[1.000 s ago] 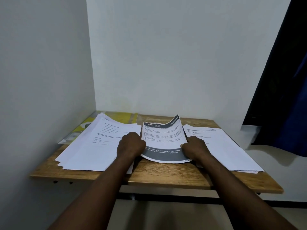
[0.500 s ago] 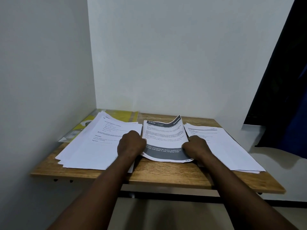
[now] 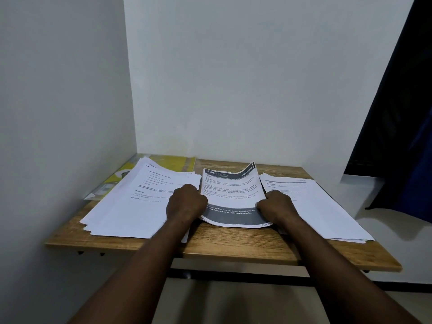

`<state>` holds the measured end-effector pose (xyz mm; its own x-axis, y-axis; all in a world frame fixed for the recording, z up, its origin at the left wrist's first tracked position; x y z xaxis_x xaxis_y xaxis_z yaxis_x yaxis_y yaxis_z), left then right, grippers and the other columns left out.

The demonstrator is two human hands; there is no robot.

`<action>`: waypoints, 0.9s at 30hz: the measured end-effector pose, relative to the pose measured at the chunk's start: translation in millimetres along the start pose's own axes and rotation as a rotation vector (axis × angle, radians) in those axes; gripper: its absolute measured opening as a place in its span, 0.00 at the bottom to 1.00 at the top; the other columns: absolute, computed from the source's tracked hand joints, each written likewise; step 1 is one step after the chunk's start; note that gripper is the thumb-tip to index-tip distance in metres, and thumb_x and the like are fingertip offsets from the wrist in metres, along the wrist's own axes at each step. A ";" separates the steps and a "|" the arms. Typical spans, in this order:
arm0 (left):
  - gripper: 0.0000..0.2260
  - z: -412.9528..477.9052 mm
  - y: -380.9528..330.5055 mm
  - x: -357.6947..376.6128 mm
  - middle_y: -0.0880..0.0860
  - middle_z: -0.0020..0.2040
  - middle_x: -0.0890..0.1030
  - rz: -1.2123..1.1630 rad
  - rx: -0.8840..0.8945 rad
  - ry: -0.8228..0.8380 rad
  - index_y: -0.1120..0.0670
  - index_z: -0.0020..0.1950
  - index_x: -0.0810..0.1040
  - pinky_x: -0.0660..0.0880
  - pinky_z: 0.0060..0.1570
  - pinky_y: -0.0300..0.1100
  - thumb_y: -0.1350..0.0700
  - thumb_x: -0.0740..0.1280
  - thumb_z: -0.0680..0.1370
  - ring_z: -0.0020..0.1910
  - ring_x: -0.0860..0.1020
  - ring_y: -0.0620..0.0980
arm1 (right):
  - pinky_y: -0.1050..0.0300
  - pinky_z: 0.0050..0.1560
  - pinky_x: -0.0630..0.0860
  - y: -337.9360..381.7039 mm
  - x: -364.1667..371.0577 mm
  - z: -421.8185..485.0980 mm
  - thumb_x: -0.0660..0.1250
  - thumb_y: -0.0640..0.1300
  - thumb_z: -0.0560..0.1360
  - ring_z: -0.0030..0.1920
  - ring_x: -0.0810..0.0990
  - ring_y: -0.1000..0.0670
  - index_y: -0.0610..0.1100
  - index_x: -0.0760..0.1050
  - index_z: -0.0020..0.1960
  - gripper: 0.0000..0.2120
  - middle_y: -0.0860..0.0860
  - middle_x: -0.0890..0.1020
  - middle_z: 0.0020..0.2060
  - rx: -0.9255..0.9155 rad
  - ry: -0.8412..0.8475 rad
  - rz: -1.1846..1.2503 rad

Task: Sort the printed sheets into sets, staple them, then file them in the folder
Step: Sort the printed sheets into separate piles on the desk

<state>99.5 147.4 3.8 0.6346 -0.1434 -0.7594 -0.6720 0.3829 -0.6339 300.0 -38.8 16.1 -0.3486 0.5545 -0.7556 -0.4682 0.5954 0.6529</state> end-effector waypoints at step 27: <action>0.05 -16.4 -16.8 -13.1 0.47 0.50 0.85 -0.289 0.143 -0.079 0.47 0.51 0.82 0.74 0.49 0.45 0.48 0.70 0.79 0.53 0.82 0.53 | 0.49 0.50 0.82 2.6 -4.7 3.7 0.72 0.48 0.78 0.50 0.84 0.48 0.47 0.84 0.53 0.07 0.52 0.86 0.51 -0.114 -0.066 0.224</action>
<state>96.3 127.8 21.9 0.8227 -0.1962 -0.5336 -0.4025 0.4620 -0.7903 303.4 -37.7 21.5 -0.4018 0.7045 -0.5850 -0.4748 0.3860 0.7909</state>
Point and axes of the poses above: each hand's wrist, its own z-axis towards the middle knuckle, its own x-axis out of the palm, y = z × x, the point moved 5 cm from there along z, towards the middle knuckle
